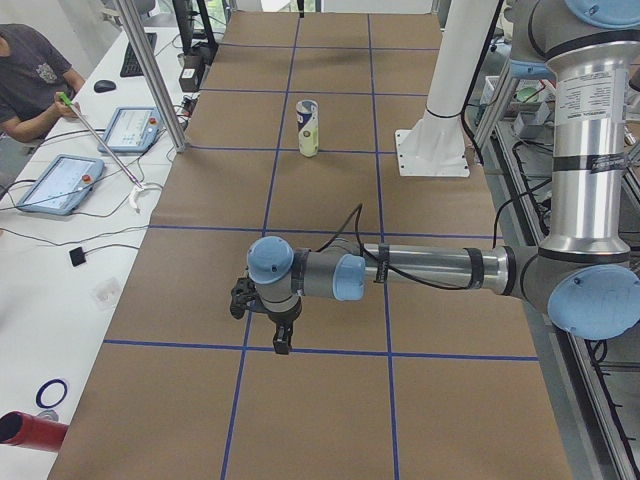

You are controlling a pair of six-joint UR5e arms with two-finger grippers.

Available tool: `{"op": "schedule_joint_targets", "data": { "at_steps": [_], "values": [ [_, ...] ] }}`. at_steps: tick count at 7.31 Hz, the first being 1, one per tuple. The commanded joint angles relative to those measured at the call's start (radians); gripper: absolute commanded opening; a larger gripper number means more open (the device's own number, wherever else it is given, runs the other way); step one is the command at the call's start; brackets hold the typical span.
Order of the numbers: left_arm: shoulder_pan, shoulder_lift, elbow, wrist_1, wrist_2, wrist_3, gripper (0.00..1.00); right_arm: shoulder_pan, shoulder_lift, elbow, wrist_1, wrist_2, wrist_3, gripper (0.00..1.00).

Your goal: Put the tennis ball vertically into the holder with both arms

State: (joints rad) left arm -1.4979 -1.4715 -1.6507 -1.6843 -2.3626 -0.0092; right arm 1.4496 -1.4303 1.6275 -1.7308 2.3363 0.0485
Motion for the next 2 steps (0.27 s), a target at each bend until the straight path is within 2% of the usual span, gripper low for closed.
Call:
{"op": "schedule_joint_targets", "data": {
  "at_steps": [1,2],
  "values": [
    [0.004,0.011,0.002,-0.089,0.006,-0.081,1.00,0.000,-0.001,0.002,-0.001,0.000,0.001,0.99],
    [0.005,0.005,0.002,-0.089,0.003,-0.086,1.00,0.000,-0.001,0.002,0.000,0.000,0.001,0.99]
  ]
}}
